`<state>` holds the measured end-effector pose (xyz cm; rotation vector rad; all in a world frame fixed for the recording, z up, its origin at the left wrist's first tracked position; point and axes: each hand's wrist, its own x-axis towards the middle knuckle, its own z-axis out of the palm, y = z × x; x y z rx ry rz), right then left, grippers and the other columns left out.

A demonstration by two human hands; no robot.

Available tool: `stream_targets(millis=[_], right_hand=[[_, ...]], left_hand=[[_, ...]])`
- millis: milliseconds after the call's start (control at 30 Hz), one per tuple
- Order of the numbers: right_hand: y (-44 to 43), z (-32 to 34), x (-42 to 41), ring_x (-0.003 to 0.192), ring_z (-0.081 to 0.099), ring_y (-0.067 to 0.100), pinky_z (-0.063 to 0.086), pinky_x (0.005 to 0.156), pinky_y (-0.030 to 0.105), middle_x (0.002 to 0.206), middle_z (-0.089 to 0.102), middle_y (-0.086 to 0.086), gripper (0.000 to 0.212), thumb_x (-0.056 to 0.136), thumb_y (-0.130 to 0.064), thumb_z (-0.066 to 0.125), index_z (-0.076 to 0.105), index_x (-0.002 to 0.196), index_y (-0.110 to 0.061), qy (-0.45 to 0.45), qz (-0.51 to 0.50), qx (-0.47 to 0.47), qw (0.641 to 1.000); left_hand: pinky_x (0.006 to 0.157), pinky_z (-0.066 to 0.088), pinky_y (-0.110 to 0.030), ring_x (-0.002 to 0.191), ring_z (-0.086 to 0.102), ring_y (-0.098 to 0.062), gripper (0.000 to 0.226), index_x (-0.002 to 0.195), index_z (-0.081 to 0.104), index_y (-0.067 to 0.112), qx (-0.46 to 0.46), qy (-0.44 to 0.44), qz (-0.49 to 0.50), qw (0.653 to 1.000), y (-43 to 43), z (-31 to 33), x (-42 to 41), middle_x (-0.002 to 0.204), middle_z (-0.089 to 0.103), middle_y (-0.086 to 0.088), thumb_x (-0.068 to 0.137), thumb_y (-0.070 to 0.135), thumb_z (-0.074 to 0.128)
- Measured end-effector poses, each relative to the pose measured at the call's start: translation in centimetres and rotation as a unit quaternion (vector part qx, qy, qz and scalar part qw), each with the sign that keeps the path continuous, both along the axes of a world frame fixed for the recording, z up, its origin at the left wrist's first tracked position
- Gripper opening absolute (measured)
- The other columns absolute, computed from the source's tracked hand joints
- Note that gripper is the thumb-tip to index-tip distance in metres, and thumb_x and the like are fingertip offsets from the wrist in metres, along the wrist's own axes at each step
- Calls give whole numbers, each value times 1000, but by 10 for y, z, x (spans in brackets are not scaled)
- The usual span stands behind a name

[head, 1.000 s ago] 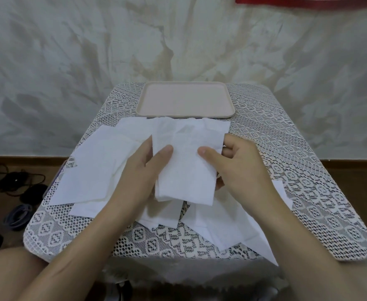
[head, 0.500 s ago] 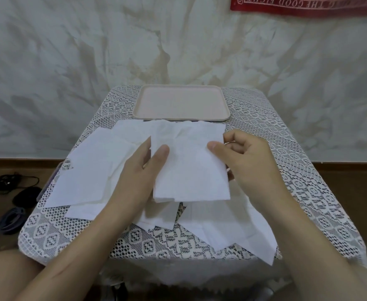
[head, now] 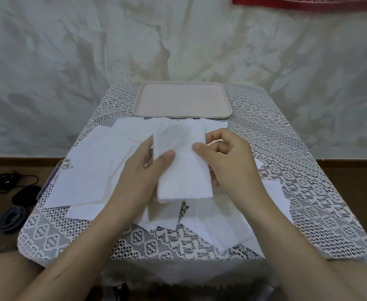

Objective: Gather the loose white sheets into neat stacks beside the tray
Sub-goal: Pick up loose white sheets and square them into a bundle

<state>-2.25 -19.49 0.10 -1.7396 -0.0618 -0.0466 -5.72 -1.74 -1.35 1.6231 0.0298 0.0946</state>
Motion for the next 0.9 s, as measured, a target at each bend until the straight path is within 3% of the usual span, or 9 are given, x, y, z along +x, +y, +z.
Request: stream_targets(millis=[100, 200, 267, 333, 433, 567, 700, 833, 900], right_hand=[[-3, -3, -3, 69, 64, 12, 56, 65, 41, 83, 63, -10, 30, 86, -42, 78, 58, 107, -34, 21, 15, -44, 999], [-4, -2, -8, 92, 72, 10, 61, 86, 49, 104, 70, -10, 67, 75, -68, 70, 56, 131, -33, 60, 54, -54, 995], [-4, 1, -12, 101, 72, 9, 58, 95, 48, 110, 73, -10, 85, 67, -79, 62, 57, 137, -30, 82, 77, -44, 993], [-6, 5, -16, 102, 73, 8, 57, 98, 43, 111, 75, -10, 70, 79, -75, 61, 62, 131, -28, 106, 108, -21, 988], [-12, 9, -24, 98, 74, 7, 57, 92, 32, 107, 78, -11, 41, 95, -59, 56, 67, 119, -28, 128, 150, 15, 980], [-15, 11, -29, 102, 74, 20, 58, 97, 38, 106, 78, -2, 48, 89, -61, 59, 69, 116, -21, 131, 155, 11, 979], [-13, 7, -30, 101, 74, 24, 56, 98, 48, 108, 77, 4, 46, 94, -56, 60, 68, 116, -16, 117, 132, 17, 984], [-4, -2, -33, 106, 69, 0, 54, 99, 34, 116, 73, -17, 35, 100, -58, 48, 58, 128, -39, 108, 150, 28, 982], [0, -7, -33, 109, 66, -3, 52, 103, 34, 119, 70, -20, 37, 101, -60, 44, 53, 131, -41, 96, 148, 15, 984]], left_hand=[[75, 58, -22, 106, 75, -14, 30, 133, 66, 21, -26, 11, 12, 1000, 0, 2, 0, 119, 78, 3, 104, 19, 59], [80, 61, -31, 107, 76, -21, 26, 126, 69, 20, -54, 19, 11, 998, 2, 5, 0, 116, 79, 0, 101, 23, 66], [86, 62, -37, 108, 76, -23, 36, 127, 69, 21, -65, 21, -5, 998, 2, 6, -2, 118, 79, -2, 93, 32, 66], [88, 63, -37, 110, 75, -23, 42, 131, 67, 19, -65, 17, -21, 998, 1, 8, -6, 120, 78, -2, 91, 32, 67], [94, 59, -44, 113, 74, -24, 45, 134, 64, 17, -62, 9, -30, 998, 0, 9, -10, 123, 77, -3, 92, 33, 62], [92, 56, -45, 113, 73, -28, 47, 132, 64, 15, -52, 2, -25, 998, -2, 11, -14, 122, 76, -7, 90, 36, 58], [94, 56, -41, 113, 73, -18, 49, 133, 63, 25, -23, 0, -9, 1000, -7, 10, -13, 123, 76, 2, 88, 43, 59], [87, 55, -17, 113, 69, 2, 52, 141, 51, 37, -1, 8, -18, 1000, -18, 5, -14, 128, 70, 15, 95, 57, 63], [82, 53, -9, 108, 67, 9, 48, 142, 50, 39, -2, 17, -16, 1000, -21, 5, -15, 124, 70, 21, 96, 54, 57]])
